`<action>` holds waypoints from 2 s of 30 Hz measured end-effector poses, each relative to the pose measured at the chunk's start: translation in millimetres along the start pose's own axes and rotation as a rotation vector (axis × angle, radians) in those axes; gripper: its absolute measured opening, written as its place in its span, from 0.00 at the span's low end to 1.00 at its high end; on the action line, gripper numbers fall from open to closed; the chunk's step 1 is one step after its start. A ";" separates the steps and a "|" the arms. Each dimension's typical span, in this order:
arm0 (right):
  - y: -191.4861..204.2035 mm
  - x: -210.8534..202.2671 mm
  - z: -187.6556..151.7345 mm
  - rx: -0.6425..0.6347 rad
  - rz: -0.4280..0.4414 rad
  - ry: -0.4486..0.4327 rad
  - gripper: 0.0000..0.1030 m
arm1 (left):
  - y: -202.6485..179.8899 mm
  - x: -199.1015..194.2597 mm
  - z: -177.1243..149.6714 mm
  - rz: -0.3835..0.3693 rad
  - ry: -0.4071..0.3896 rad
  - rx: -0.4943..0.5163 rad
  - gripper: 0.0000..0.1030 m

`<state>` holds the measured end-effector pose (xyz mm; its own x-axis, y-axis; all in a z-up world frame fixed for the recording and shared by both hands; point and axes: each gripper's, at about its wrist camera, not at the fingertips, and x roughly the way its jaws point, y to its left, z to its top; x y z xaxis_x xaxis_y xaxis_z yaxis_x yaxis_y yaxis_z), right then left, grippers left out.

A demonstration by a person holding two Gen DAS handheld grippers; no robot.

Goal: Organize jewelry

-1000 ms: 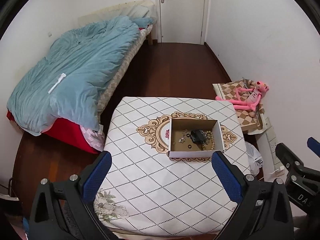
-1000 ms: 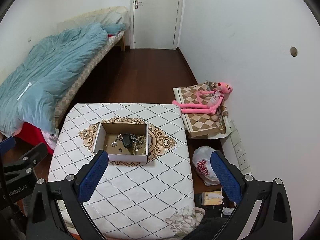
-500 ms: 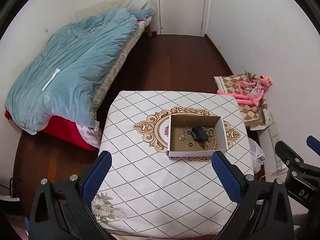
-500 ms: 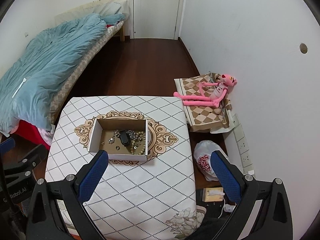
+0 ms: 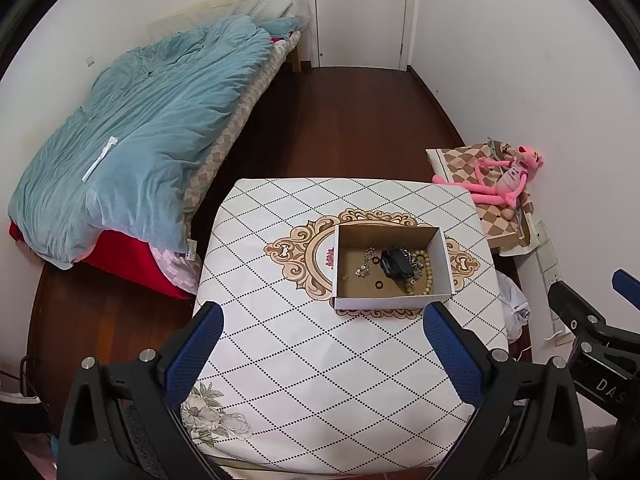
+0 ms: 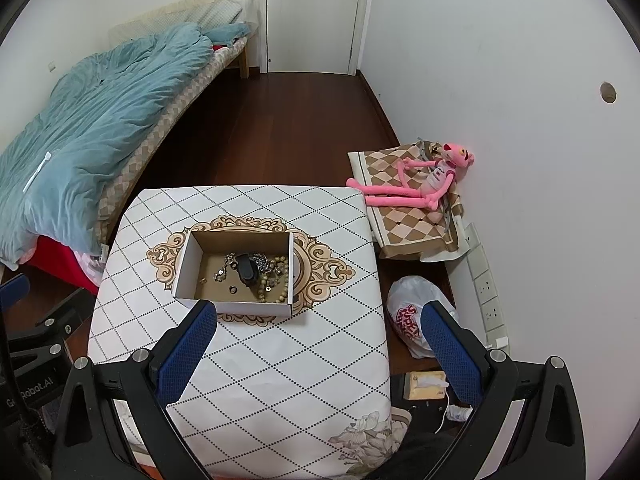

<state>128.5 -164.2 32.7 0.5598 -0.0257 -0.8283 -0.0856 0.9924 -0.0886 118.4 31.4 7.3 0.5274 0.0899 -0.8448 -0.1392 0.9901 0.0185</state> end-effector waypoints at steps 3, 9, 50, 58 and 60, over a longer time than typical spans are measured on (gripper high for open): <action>0.3 -0.4 -0.7 -0.002 0.001 0.002 1.00 | -0.4 0.4 -0.3 0.000 0.000 0.000 0.99; -0.7 -1.5 -1.6 0.003 0.003 0.002 1.00 | -1.9 -0.6 -1.8 0.002 -0.005 0.008 0.99; -5.2 -10.7 2.5 -0.005 0.007 -0.013 1.00 | -6.0 -13.2 1.4 -0.010 -0.016 0.002 0.99; -5.8 -10.5 2.4 -0.006 0.008 -0.012 1.00 | -5.8 -13.4 1.2 -0.010 -0.023 0.004 0.99; -5.5 -10.8 2.3 -0.005 0.006 -0.014 1.00 | -6.1 -12.9 1.4 -0.007 -0.023 0.004 0.99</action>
<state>124.9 -169.1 43.4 0.5706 -0.0185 -0.8210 -0.0932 0.9918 -0.0871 113.6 24.3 18.8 0.5473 0.0849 -0.8326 -0.1314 0.9912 0.0147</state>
